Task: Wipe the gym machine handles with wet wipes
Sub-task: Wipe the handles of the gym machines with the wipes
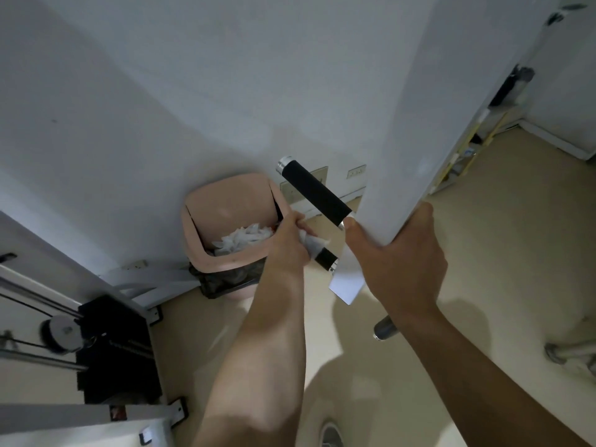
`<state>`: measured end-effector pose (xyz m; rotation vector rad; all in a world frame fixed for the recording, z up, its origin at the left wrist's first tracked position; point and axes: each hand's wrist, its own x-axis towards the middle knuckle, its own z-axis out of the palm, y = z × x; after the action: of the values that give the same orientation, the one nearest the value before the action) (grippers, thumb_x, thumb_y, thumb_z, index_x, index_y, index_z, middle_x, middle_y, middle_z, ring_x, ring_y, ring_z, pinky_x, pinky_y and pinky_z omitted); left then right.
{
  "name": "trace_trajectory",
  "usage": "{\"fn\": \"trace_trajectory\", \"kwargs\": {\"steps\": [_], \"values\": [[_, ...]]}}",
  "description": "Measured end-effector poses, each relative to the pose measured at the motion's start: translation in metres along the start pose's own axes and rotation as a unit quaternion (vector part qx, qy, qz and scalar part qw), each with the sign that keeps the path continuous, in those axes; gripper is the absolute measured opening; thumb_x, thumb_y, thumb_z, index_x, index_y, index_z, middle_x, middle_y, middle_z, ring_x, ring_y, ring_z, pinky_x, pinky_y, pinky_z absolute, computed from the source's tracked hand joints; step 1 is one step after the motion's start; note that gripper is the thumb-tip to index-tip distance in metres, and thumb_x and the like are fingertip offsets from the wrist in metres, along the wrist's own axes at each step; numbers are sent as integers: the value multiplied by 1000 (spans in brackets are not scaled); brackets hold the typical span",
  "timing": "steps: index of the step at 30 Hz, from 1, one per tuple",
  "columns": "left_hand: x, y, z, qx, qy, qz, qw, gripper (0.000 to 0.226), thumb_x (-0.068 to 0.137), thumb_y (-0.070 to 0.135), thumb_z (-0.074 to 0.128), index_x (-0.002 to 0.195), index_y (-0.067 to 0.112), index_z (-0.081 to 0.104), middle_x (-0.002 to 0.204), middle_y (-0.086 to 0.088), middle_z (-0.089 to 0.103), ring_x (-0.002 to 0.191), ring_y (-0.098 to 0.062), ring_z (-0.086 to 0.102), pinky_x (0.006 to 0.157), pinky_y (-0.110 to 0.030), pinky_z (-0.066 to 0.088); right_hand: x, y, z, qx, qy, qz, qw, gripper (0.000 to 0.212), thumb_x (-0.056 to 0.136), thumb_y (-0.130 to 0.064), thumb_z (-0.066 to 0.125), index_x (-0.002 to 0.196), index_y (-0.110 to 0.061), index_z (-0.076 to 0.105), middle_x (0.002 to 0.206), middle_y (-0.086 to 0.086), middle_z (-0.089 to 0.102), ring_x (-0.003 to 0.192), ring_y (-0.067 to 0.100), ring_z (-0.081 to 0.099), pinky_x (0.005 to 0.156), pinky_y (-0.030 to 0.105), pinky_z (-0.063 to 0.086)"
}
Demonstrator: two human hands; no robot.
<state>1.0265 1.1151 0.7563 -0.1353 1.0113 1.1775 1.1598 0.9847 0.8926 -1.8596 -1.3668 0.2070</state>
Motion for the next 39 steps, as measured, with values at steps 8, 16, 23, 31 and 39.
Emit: {"fn": "trace_trajectory", "kwargs": {"steps": [8,16,23,31,39], "values": [[-11,-72,-15,-84,-196,-14,977,28,76,1,70,64,15,49,57,-3,52,51,-14,53,69,-27,46,4,4,-1,2,10,7,1000,67,69,-65,75,106,-20,41,88,-7,52,76,19,53,69,33,44],[-8,3,13,70,29,30,997,39,89,11,60,57,19,41,48,5,43,37,-8,44,52,-26,45,5,4,2,-4,-6,-5,1000,65,69,-68,73,101,-23,39,87,-6,56,77,20,60,68,37,51],[-9,-68,-12,-91,-163,-24,982,37,65,4,88,74,16,54,77,-3,53,74,-15,51,109,-31,34,7,4,0,-17,12,1,1000,65,69,-68,72,98,-26,33,87,-4,56,75,21,58,67,34,48],[5,10,10,-27,18,44,998,36,87,7,65,60,20,45,45,7,47,42,-5,42,57,-19,43,5,3,2,-21,13,0,1000,64,69,-69,71,98,-22,38,85,-4,57,74,23,60,66,37,52],[-13,-57,8,28,-113,10,993,33,70,13,85,86,16,56,82,-3,58,84,-17,57,99,-30,49,14,6,-2,-30,20,0,999,72,71,-67,72,109,-13,46,90,-3,55,80,24,61,70,41,53]]}}
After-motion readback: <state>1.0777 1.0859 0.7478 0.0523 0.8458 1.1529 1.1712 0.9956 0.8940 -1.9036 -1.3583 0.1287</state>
